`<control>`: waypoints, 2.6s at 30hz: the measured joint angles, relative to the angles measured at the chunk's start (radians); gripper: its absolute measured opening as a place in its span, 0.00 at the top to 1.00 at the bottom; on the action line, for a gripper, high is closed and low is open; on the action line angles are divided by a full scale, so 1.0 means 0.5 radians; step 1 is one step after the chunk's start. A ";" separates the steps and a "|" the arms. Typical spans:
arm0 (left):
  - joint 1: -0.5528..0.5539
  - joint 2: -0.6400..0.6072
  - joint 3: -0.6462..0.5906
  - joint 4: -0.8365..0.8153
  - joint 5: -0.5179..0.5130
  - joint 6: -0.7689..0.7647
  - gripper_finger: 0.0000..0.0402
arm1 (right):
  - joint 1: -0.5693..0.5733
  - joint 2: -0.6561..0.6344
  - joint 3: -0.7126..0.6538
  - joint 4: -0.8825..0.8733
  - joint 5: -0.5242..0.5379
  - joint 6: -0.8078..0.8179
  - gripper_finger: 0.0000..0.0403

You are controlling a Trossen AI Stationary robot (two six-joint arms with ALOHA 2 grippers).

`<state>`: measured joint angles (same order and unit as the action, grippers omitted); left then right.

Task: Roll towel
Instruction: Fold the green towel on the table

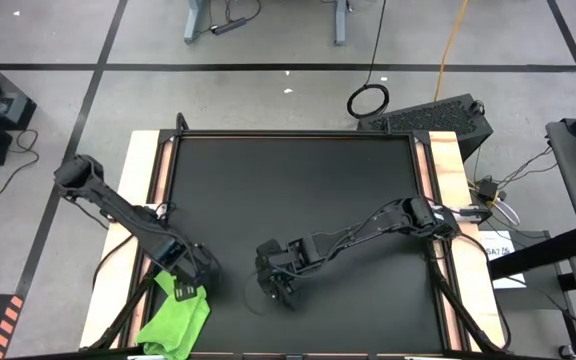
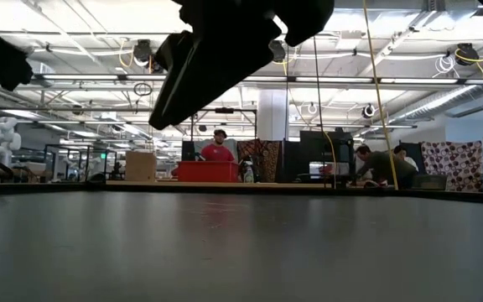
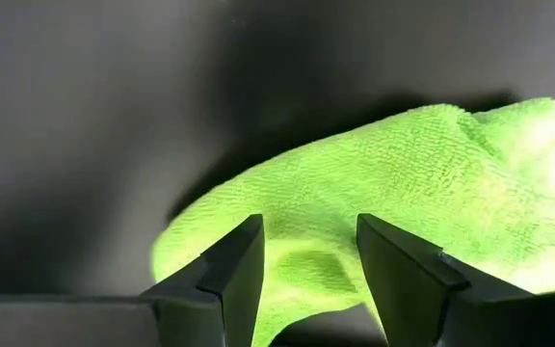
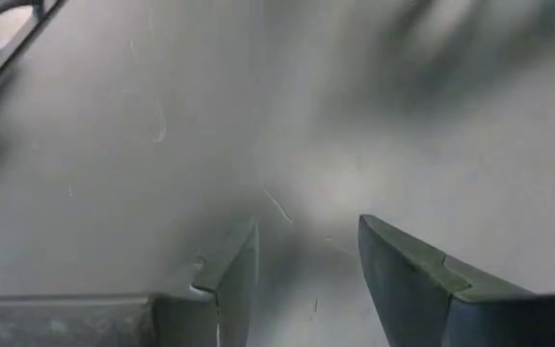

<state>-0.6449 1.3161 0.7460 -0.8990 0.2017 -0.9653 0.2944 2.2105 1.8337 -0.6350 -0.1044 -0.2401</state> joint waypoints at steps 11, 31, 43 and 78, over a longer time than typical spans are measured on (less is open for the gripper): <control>-0.024 0.175 -0.135 0.416 0.222 -0.003 0.64 | 0.060 0.000 -0.003 0.010 0.003 -0.003 0.58; 0.136 0.188 0.963 -0.177 -1.012 1.071 1.00 | 0.068 0.000 -0.003 0.006 0.248 0.004 0.58; 0.041 0.263 1.104 -0.435 -1.157 1.172 1.00 | 0.026 -0.046 -0.003 -0.348 0.767 0.196 0.58; -0.266 0.950 0.576 0.308 -0.894 0.787 0.94 | -0.194 -0.081 -0.145 0.010 0.459 0.351 0.58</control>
<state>-0.7776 1.7908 1.0340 -0.7448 -0.2451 -0.5719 0.1975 2.1700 1.7610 -0.6299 0.1249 -0.0647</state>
